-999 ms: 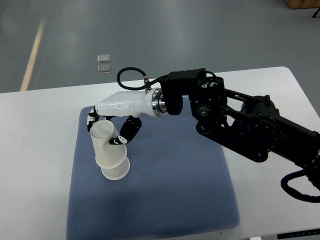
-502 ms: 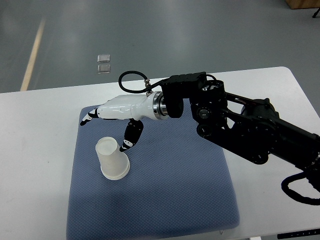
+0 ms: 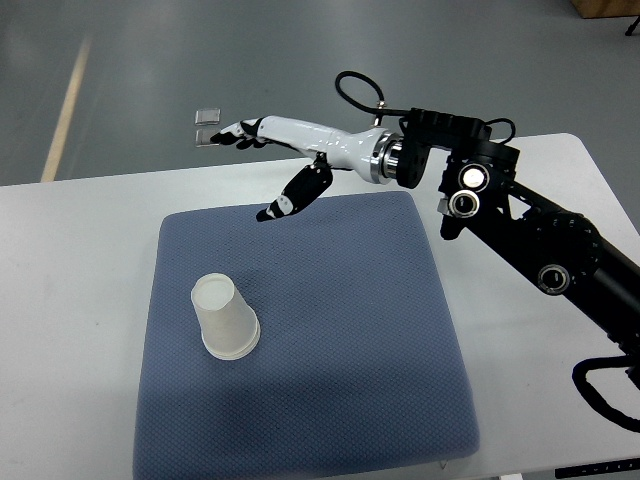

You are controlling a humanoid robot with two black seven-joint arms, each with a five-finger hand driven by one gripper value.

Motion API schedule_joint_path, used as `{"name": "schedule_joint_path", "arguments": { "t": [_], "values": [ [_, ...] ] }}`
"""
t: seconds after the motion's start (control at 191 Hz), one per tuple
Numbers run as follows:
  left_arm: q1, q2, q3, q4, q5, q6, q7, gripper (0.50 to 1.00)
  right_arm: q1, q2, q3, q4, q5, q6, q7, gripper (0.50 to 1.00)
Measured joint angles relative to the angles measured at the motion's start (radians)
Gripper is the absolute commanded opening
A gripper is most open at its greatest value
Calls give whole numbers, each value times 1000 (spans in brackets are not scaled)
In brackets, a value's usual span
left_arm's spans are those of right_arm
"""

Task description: Stack paper cups

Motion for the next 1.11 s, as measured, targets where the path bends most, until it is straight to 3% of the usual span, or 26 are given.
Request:
{"name": "schedule_joint_path", "arguments": {
  "t": [0.11,0.377,0.481,0.528,0.732,1.109],
  "values": [
    [0,0,0,0,0,0,0,1000,-67,-1,89,-31,87,-105,-1,899],
    [0,0,0,0,0,0,0,1000,-188,-1,178,-118,326,-480,10,901],
    [0,0,0,0,0,0,0,1000,-213,-8,179,-139,404,-569,13,901],
    [0,0,0,0,0,0,0,1000,-223,-9,180,-143,422,-591,17,926],
    [0,0,0,0,0,0,0,1000,-253,1,180,-174,462,-656,76,928],
    [0,0,0,0,0,0,0,1000,-290,22,166,-232,480,-664,84,928]
  ]
}}
